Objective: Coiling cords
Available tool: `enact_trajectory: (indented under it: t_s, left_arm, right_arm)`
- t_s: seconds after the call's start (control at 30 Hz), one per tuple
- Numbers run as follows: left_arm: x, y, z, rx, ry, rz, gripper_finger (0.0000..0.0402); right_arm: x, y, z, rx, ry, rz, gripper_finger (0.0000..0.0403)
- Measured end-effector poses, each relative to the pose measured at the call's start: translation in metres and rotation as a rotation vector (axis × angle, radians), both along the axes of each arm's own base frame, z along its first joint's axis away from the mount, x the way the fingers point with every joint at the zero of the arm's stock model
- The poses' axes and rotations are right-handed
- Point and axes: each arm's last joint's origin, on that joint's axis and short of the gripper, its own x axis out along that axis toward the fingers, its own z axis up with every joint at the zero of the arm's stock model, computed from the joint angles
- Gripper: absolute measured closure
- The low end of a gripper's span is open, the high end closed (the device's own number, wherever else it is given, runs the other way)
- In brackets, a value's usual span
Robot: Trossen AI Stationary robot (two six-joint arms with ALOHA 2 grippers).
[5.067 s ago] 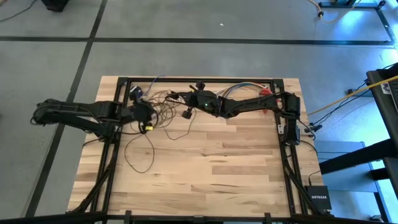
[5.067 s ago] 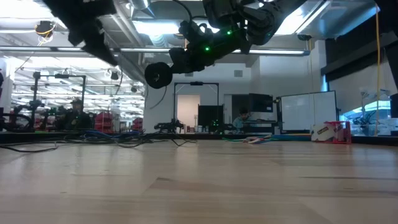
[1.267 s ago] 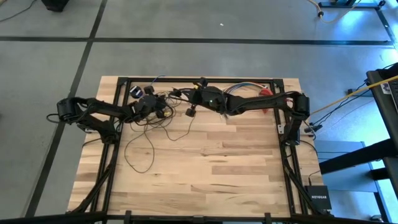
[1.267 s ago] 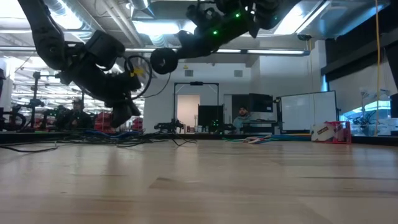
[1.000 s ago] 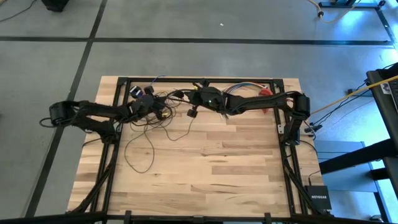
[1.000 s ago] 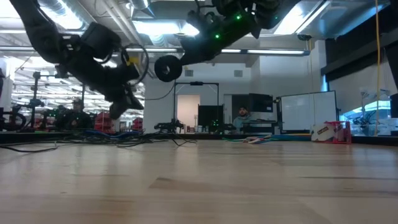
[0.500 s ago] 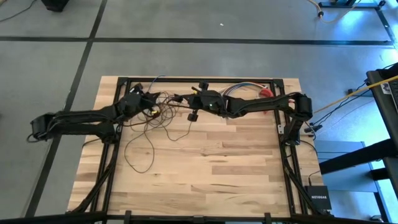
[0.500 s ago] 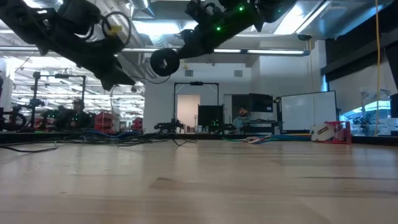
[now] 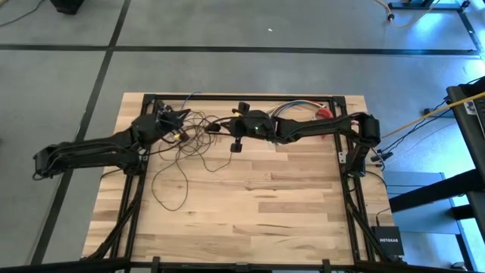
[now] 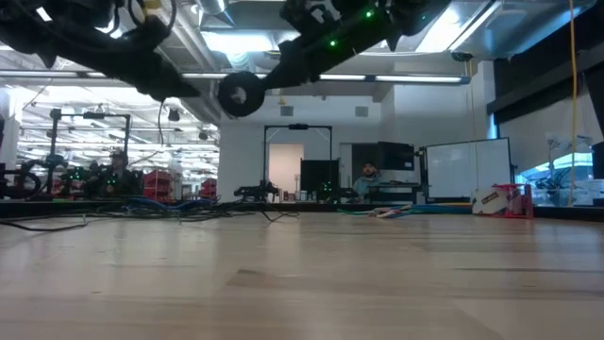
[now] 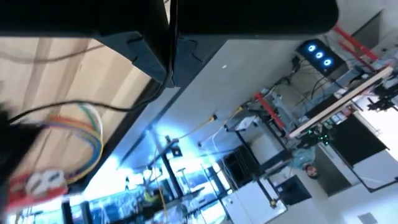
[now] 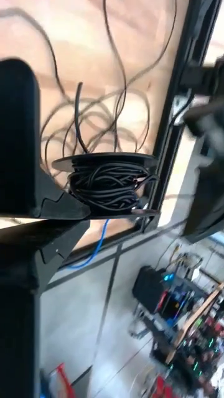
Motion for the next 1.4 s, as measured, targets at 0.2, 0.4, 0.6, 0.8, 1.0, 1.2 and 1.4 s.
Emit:
enact_trajectory:
  t_s: [0.2, 0.4, 0.6, 0.8, 1.0, 1.2, 1.4]
  left_arm:
    - [-0.004, -0.007, 0.007, -0.011, -0.080, -0.031, 0.0400]
    - [-0.002, -0.011, 0.007, -0.024, -0.096, -0.059, 0.0400]
    - [0.003, -0.014, 0.013, -0.074, -0.218, -0.190, 0.0400]
    - [0.015, -0.015, 0.013, -0.152, -0.298, -0.352, 0.0400]
    - [0.033, -0.010, 0.004, -0.178, -0.296, -0.362, 0.0400]
    - [0.053, -0.010, -0.009, -0.200, -0.295, -0.393, 0.0400]
    - [0.070, -0.017, -0.020, -0.206, -0.286, -0.502, 0.0400]
  right_arm:
    - [0.009, -0.006, -0.017, -0.051, -0.002, -0.111, 0.0398]
    - [0.014, -0.015, -0.025, -0.081, -0.038, -0.203, 0.0398]
    - [0.019, -0.026, -0.039, -0.040, -0.062, -0.251, 0.0398]
    - [0.022, -0.031, -0.048, -0.034, -0.079, -0.267, 0.0398]
    - [0.024, -0.030, -0.046, 0.006, -0.119, -0.239, 0.0398]
    - [0.024, -0.029, -0.046, 0.021, -0.131, -0.227, 0.0398]
    - [0.024, -0.030, -0.046, 0.023, -0.133, -0.228, 0.0398]
